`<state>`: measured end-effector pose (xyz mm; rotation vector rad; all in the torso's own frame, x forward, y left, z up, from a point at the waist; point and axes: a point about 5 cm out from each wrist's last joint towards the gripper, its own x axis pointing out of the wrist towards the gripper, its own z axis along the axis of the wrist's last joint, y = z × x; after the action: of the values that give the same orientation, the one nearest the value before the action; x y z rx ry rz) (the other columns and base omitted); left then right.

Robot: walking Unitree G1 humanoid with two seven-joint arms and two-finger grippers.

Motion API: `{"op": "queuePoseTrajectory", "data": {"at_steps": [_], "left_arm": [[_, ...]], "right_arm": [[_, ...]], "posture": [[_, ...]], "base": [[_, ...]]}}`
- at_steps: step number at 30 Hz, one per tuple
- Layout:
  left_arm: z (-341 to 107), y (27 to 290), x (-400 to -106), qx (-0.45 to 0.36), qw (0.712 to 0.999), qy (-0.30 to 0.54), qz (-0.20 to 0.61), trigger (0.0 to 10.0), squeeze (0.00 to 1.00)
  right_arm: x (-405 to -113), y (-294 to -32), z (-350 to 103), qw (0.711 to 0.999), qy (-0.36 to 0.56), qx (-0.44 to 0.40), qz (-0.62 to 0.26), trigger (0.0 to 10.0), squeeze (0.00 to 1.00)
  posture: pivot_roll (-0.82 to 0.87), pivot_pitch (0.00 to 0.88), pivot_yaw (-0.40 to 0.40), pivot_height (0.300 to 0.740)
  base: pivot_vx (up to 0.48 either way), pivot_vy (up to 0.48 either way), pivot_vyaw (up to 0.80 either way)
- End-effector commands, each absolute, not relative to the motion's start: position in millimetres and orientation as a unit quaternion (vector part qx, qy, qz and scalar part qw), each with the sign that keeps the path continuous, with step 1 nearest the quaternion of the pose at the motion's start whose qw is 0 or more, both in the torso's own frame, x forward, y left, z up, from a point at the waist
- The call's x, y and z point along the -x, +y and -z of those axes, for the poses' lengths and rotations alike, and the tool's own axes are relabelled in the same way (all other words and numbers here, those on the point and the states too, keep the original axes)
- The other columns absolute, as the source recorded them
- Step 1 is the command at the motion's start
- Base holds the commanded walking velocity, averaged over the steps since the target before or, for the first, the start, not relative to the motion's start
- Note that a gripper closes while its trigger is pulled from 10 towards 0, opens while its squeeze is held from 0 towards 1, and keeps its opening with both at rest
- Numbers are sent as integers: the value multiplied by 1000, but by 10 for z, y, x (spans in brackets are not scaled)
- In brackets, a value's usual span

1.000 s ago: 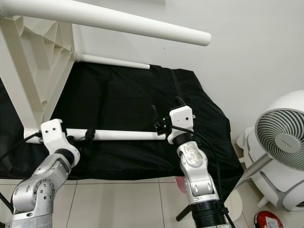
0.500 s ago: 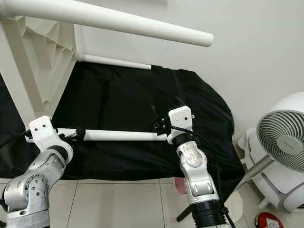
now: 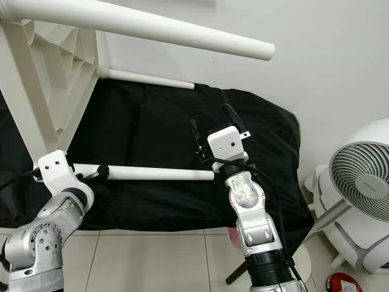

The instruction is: Building children table

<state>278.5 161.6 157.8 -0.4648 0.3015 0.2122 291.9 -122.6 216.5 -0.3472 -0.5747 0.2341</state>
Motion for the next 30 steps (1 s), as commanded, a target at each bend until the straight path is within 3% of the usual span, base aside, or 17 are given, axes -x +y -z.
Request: {"op": "queuePoseTrajectory", "data": {"at_steps": [1, 17, 22, 24, 30], "left_arm": [[-1438, 1436, -2760, 265, 942, 179, -99, 10000, 0], [-1329, 1476, -2842, 302, 919, 203, -152, 10000, 0], [-1346, 1485, -2883, 305, 919, 199, -153, 10000, 0], [-1383, 1467, -2917, 309, 919, 194, -150, 10000, 0], [-1403, 1426, -2941, 309, 921, 193, -139, 10000, 0]], "right_arm": [[-2893, -1234, -2224, 932, -295, 178, -108, 10000, 0], [-2797, -1197, -2327, 906, -337, 235, -104, 10000, 0], [-2721, -1123, -2425, 875, -376, 279, -118, 10000, 0], [-2664, -1029, -2557, 843, -419, 312, -128, 10000, 0], [-2648, -883, -2762, 804, -469, 337, -142, 10000, 0]], "posture": [[56, 0, -110, 740], [35, 0, -99, 740], [34, 0, -98, 740], [32, 0, -95, 740], [29, 0, -89, 740]], "base": [[0, 0, 0], [0, 0, 0], [0, 0, 0], [0, 0, 0], [0, 0, 0]]}}
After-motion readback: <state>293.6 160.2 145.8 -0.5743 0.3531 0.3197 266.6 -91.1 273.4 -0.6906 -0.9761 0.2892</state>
